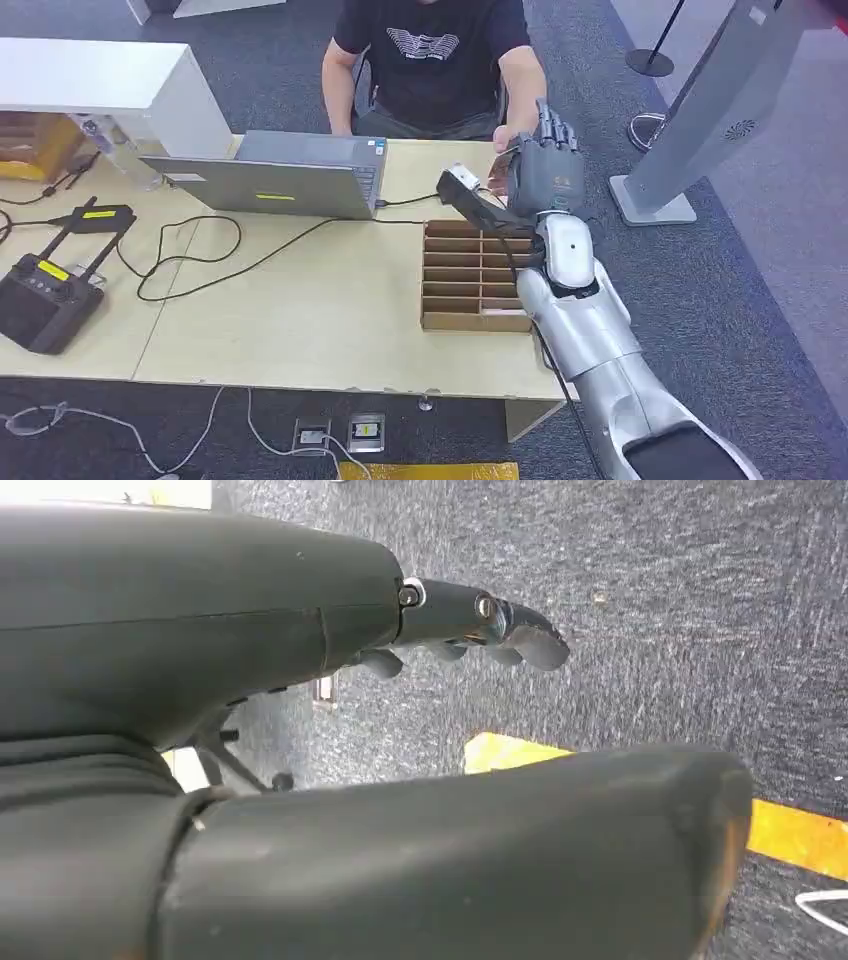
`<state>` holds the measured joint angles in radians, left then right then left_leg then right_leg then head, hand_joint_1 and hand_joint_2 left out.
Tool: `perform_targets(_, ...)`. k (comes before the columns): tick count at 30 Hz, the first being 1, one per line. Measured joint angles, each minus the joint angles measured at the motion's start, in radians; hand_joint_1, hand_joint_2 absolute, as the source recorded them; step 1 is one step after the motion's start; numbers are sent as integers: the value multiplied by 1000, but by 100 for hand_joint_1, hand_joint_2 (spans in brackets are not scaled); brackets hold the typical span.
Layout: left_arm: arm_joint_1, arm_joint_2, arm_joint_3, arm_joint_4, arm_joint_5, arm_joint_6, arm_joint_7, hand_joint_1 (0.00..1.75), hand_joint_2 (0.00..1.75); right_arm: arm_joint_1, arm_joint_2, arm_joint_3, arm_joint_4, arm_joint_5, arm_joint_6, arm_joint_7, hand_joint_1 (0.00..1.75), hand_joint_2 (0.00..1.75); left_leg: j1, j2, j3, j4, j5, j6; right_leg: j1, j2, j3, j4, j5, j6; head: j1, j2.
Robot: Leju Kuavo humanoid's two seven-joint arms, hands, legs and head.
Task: Pass the card to the sensor for recognition and then transmit it.
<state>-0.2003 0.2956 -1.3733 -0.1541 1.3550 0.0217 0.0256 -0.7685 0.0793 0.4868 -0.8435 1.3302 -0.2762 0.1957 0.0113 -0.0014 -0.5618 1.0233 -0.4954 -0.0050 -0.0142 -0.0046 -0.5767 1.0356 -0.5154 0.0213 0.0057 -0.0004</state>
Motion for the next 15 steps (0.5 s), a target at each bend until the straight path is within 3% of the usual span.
perform_targets(12, 0, 18, -26, 0, -23, -18, -16, 0, 0, -9, -11, -23, 84, 36, -28, 40, 169, 175, 0, 0, 0, 0, 0, 0, 0, 0, -1, 0, 0, 0, 0, 0)
perform_targets(13, 0, 21, -27, 0, -23, -18, -16, 0, 0, -9, -16, -27, 92, 41, -33, 42, 9, 175, 0, 0, 0, 0, 0, 0, 0, 0, -1, 0, 0, 0, 0, 0)
perform_targets(14, 0, 22, -28, 0, -23, -18, -18, 0, 0, -9, -19, -32, 99, 47, -39, 44, 0, 175, 0, 0, 0, 0, 0, 0, 0, 0, -1, 0, 0, 0, 0, 0)
perform_targets(15, 1, 24, -30, 0, -23, -18, -18, 0, 0, -9, -22, -34, 105, 50, -41, 45, 0, 0, 0, 0, 0, 0, 0, 0, 0, 0, -1, 0, 0, 0, 0, 0)
